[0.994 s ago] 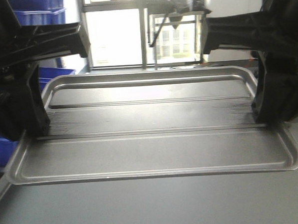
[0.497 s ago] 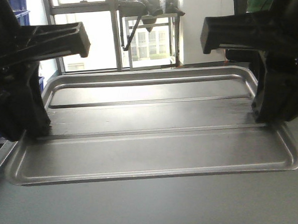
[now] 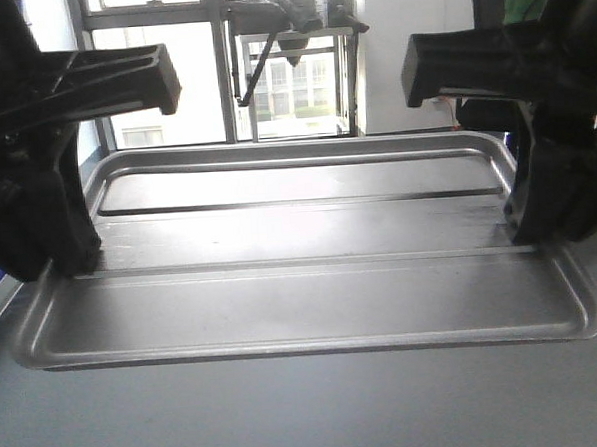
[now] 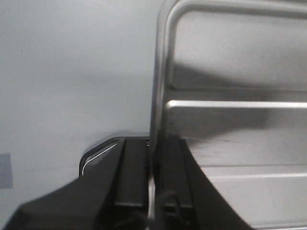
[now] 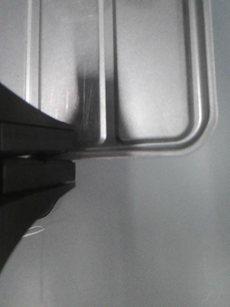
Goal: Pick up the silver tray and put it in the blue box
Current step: 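Hold the tray level in both grippers while the base drives away, then carry the tray over the blue crates on the rack, then lower the tray into the blue crate and open both grippers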
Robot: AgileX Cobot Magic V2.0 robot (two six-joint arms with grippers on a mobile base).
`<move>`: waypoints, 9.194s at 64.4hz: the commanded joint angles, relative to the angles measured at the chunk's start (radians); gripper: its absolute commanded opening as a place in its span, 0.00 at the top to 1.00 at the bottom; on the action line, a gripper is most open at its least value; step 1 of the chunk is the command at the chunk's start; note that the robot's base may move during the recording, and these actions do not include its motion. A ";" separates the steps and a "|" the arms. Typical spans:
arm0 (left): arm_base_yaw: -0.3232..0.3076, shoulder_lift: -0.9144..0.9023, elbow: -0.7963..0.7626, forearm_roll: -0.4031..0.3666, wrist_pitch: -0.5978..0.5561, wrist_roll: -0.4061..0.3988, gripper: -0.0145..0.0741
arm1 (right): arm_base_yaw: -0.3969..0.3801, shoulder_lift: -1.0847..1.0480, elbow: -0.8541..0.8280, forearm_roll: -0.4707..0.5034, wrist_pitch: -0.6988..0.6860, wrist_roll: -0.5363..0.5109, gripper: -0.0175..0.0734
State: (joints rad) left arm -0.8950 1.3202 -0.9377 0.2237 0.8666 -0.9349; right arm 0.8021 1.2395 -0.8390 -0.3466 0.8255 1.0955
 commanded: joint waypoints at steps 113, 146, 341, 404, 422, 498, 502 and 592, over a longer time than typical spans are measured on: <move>-0.007 -0.029 -0.026 0.025 -0.010 -0.009 0.84 | -0.002 -0.029 -0.021 -0.050 -0.011 0.001 0.75; -0.007 -0.029 -0.026 0.025 -0.010 -0.009 0.84 | -0.002 -0.029 -0.021 -0.050 -0.011 0.001 0.75; -0.007 -0.029 -0.026 0.025 -0.010 -0.009 0.84 | -0.002 -0.029 -0.021 -0.050 -0.011 0.001 0.75; -0.007 -0.029 -0.026 0.025 -0.010 -0.009 0.84 | -0.002 -0.029 -0.021 -0.050 -0.011 0.001 0.75; -0.007 -0.029 -0.026 0.025 -0.010 -0.009 0.84 | -0.002 -0.029 -0.021 -0.050 -0.011 0.001 0.75; -0.007 -0.029 -0.026 0.025 -0.020 -0.009 0.84 | -0.002 -0.029 -0.021 -0.050 -0.027 0.001 0.75; -0.007 -0.029 -0.027 0.025 -0.020 -0.009 0.84 | -0.002 -0.029 -0.024 -0.050 -0.043 0.001 0.75; 0.470 0.496 -0.837 -0.293 -0.380 0.730 0.84 | -0.392 0.588 -0.932 0.102 -0.398 -0.562 0.75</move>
State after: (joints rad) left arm -0.4018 1.8686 -1.7312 0.0169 0.6045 -0.2061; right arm 0.3915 1.8869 -1.7272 -0.2824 0.5996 0.5485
